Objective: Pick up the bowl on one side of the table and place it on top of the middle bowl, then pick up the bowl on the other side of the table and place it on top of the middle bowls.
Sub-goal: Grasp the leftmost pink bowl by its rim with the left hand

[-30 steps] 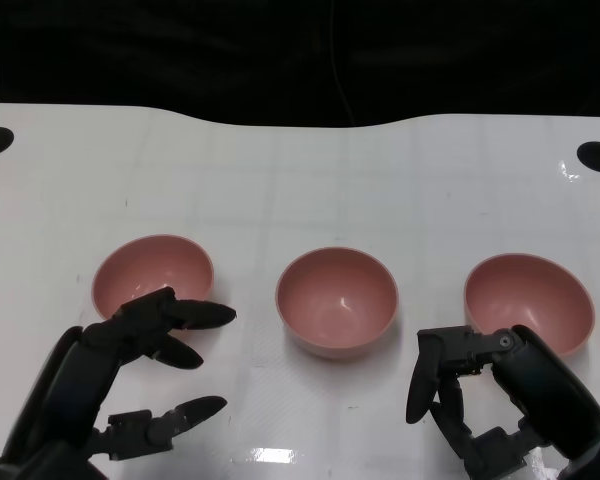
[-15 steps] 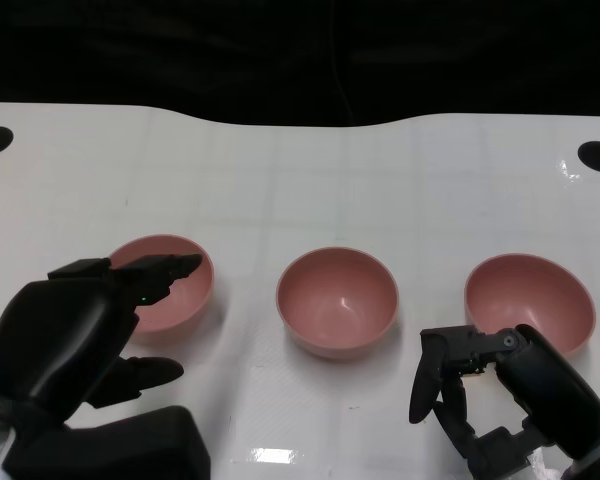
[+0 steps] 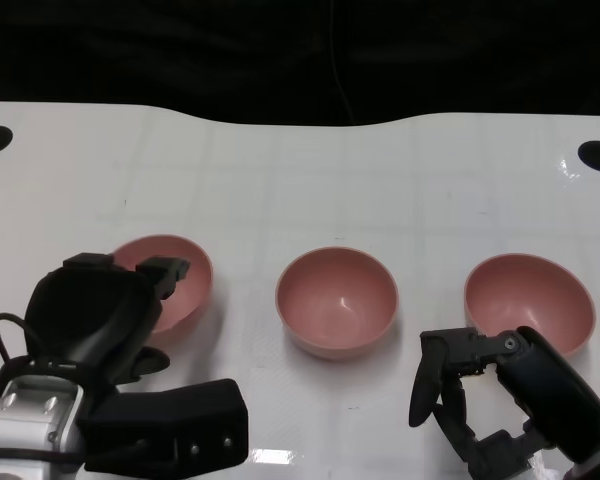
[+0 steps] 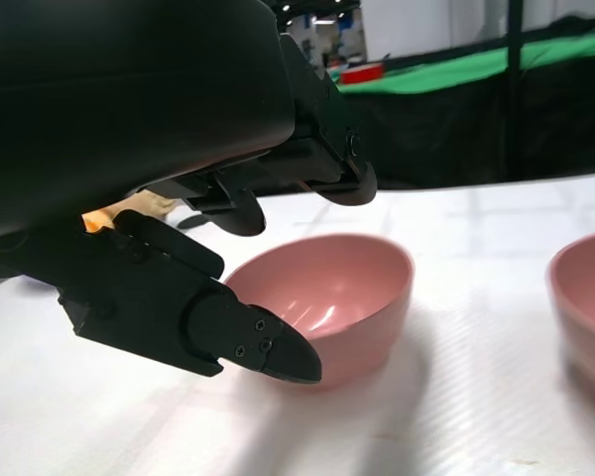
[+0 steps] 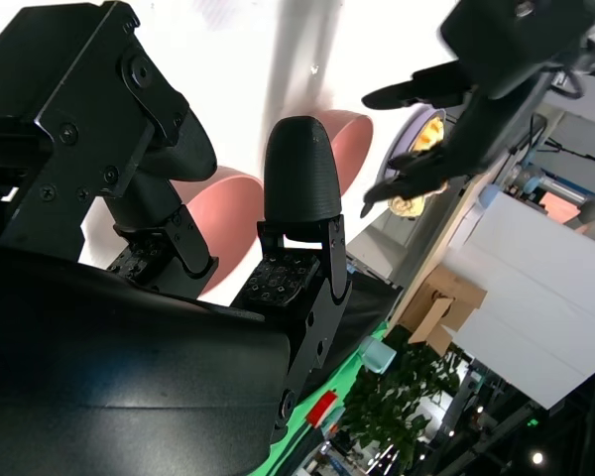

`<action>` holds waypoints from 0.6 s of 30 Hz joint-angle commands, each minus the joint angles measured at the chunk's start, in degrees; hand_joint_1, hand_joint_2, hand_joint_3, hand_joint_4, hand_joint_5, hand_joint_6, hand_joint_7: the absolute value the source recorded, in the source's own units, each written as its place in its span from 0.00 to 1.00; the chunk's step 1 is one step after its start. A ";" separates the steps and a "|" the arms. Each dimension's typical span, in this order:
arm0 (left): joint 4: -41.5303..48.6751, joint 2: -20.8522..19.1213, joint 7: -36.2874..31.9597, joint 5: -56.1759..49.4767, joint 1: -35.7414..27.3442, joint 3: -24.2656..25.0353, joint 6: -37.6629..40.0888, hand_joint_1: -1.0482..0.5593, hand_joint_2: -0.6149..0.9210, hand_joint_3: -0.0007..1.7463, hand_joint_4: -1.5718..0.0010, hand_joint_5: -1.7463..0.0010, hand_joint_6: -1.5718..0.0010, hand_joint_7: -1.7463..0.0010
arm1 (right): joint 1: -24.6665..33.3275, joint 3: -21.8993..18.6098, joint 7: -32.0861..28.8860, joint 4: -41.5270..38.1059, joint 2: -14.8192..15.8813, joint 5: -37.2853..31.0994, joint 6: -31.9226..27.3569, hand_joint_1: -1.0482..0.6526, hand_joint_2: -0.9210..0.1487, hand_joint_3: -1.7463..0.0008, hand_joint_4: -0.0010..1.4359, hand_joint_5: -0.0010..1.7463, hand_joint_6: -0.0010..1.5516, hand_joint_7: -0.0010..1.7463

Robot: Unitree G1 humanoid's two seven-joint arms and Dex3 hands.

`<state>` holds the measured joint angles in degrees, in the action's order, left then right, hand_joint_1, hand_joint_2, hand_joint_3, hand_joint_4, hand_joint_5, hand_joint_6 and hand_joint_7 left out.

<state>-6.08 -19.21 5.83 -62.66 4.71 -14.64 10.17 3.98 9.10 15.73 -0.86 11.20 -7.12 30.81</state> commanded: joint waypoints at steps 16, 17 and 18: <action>26.24 -0.81 -11.38 6.93 12.51 -6.27 -6.39 0.52 0.97 0.00 0.49 0.21 0.29 0.78 | 0.76 -0.33 0.07 1.55 1.19 -0.29 -0.78 0.72 0.74 0.08 0.66 0.99 0.57 0.76; 27.17 -0.91 -13.00 7.59 12.76 -6.31 -7.48 0.52 0.97 0.00 0.50 0.12 0.33 0.63 | 0.79 -0.36 0.06 1.59 1.22 -0.34 -0.80 0.72 0.74 0.07 0.66 0.99 0.57 0.76; 27.84 -1.13 -15.04 7.97 12.90 -6.42 -8.76 0.52 0.97 0.00 0.51 0.08 0.35 0.54 | 0.82 -0.41 -0.01 1.54 1.21 -0.34 -0.69 0.72 0.74 0.07 0.66 0.99 0.57 0.76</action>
<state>20.62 -19.15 -6.48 -55.50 16.98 -21.09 2.66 4.39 9.13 15.84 -0.18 11.33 -7.65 30.24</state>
